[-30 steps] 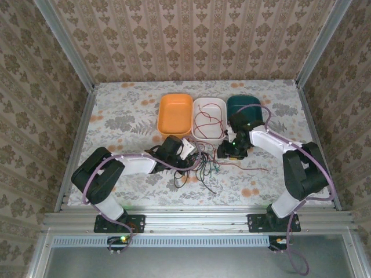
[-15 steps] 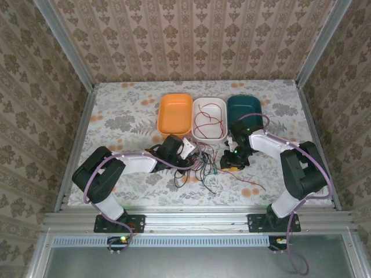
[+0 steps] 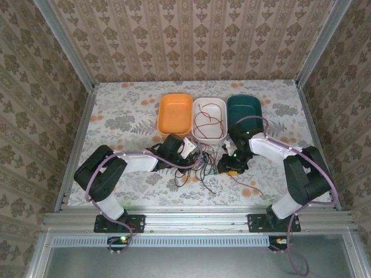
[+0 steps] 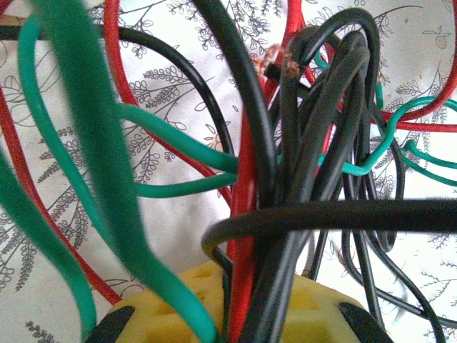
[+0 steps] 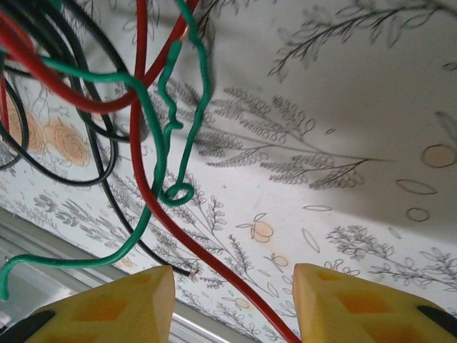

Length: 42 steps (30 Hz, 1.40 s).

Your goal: Untangle the cables

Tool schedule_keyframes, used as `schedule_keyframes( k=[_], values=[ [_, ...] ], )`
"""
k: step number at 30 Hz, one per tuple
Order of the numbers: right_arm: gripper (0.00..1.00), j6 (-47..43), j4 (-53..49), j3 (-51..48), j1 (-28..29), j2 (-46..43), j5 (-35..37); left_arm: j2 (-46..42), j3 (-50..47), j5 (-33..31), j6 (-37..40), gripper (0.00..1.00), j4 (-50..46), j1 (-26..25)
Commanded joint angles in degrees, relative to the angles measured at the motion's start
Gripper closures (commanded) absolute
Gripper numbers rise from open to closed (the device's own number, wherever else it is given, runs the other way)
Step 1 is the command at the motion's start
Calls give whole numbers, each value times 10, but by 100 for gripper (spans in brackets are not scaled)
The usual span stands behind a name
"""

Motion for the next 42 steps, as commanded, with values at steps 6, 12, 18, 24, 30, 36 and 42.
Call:
schedule_keyframes(
  k=[6,12,18,24,30,36,42],
  values=[
    [77,-9,-22,-6,11,13,7,15,14,12,16,100,-9,3],
    [100,6,-23,11,5,-34,92,17,9,10,16,100,-9,0],
    [100,62,-17,83,-6,-172,294,19,7,2,18,100,-23,-3],
    [100,100,23,124,-16,-283,493,11,-3,-9,16,100,-29,-4],
    [100,100,91,125,-18,-351,614,11,-10,-11,13,100,-30,-5],
    [100,39,135,147,-17,-357,635,10,-14,-18,10,98,-32,-8],
    [88,36,155,96,-12,-268,260,8,-12,-20,14,98,-22,-14]
  ],
)
